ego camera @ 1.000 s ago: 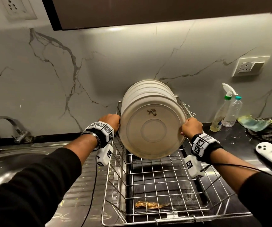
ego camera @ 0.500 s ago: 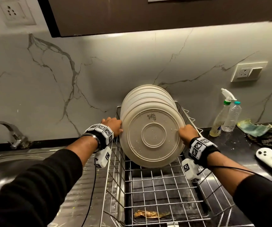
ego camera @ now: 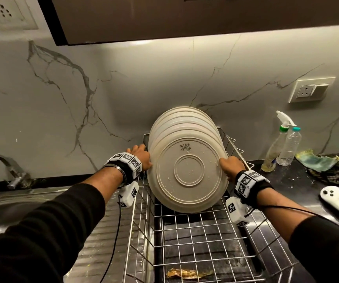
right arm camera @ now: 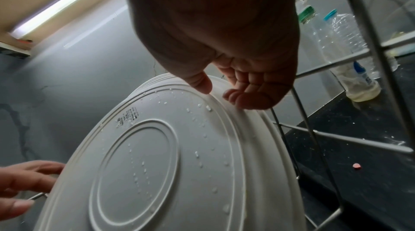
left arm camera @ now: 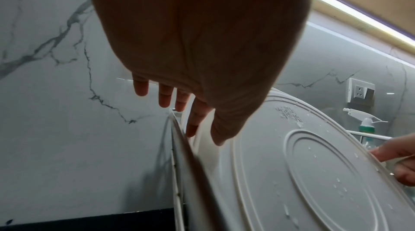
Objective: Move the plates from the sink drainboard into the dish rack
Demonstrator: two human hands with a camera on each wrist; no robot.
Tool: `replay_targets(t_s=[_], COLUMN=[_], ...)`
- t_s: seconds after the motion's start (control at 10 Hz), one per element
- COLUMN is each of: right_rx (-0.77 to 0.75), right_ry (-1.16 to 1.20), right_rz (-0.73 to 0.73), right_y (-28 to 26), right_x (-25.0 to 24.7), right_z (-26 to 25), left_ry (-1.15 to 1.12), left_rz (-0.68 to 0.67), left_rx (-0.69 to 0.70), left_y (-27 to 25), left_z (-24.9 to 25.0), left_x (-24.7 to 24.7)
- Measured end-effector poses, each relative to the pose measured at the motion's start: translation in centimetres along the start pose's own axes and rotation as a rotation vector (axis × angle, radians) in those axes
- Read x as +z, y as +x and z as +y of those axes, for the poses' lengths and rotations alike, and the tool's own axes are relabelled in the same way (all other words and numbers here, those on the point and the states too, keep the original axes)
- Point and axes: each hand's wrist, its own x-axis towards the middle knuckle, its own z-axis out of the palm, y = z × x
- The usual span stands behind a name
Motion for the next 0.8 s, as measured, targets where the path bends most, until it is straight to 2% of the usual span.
replay_targets(t_s=[0.5,0.6,0.8], right_rx=[-0.031,-0.107,-0.262], right_ry=[-0.055,-0.115,-0.069], right_rz=[0.038,0.085,0.086], right_y=[-1.3,-2.0,-3.1], right_x=[-0.3,-0.8,-1.8], right_z=[-0.7,-1.5,-3.9], left_ry=[0.0,-0.058,-0.365], left_rz=[0.02,0.048,0.154], left_rx=[0.017,0.034,0.05], left_y=[-0.2,-0.7,-2.3], left_z=[-0.1,-0.7,-2.9], left_x=[-0.3,-1.2,-3.4])
